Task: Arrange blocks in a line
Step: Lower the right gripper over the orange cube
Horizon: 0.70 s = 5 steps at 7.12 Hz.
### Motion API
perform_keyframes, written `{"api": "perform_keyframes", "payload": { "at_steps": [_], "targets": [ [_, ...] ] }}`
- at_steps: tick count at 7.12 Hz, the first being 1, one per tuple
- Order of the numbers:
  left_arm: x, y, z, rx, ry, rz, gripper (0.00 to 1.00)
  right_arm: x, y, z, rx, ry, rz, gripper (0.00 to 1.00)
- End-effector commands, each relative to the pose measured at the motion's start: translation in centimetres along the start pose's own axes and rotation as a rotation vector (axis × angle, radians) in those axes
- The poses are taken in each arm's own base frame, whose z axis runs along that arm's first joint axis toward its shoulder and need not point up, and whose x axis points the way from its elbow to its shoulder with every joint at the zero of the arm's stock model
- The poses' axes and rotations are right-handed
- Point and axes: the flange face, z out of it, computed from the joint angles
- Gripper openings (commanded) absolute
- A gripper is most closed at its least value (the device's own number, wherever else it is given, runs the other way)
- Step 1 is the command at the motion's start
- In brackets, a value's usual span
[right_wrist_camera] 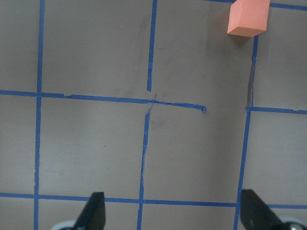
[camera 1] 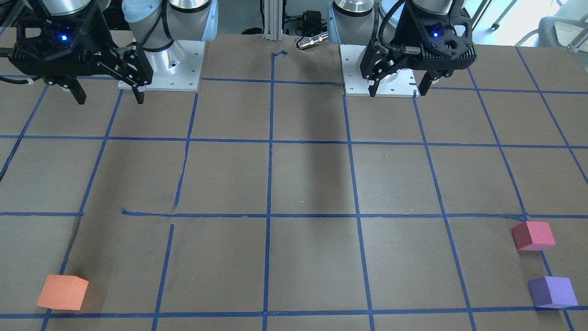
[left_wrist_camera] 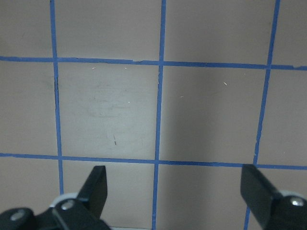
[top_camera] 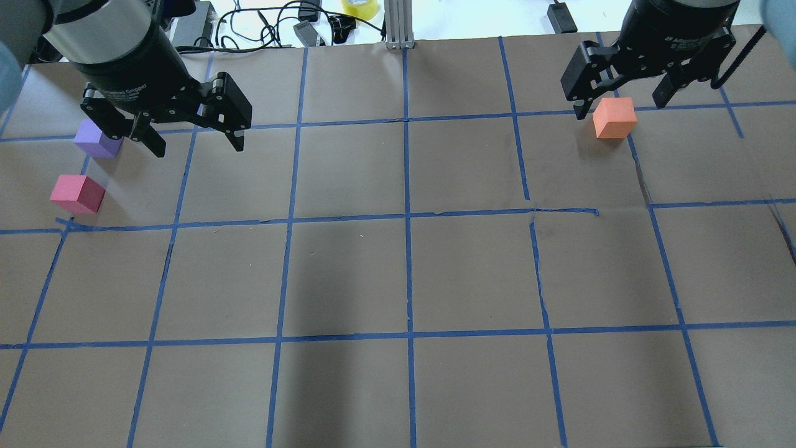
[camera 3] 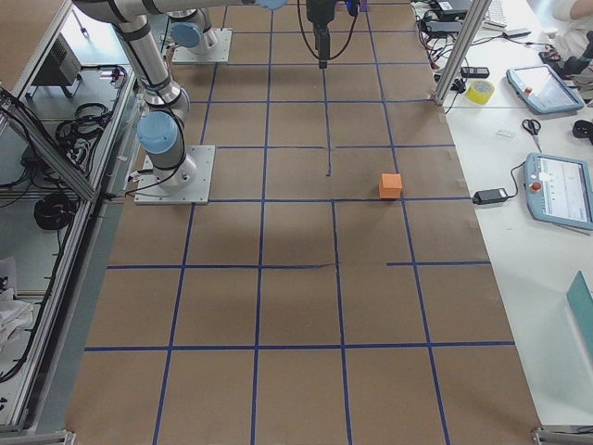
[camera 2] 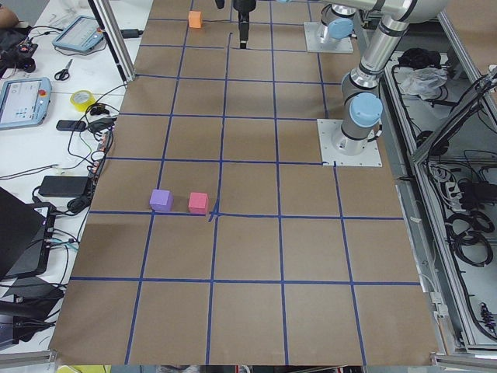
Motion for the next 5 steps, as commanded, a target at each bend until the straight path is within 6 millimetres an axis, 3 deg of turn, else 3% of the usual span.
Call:
{"api": "perform_keyframes", "payload": {
  "at_steps": [1, 4, 5],
  "targets": [
    [0.0, 0.0, 0.0, 0.0, 0.0, 0.0, 1.0, -0.6, -1.0, 0.7, -0.009, -0.069, -0.01, 1.0],
    [0.0, 0.0, 0.0, 0.0, 0.0, 0.0, 1.0, 0.2, -2.8, 1.3, 0.049, -0.083, 0.013, 1.0],
    [0.0, -0.2, 0.3, -0.005, 0.001, 0.0, 1.0, 0.8, -5.3, 4.5, -0.001, -0.084, 0.011, 1.0]
  ]
}}
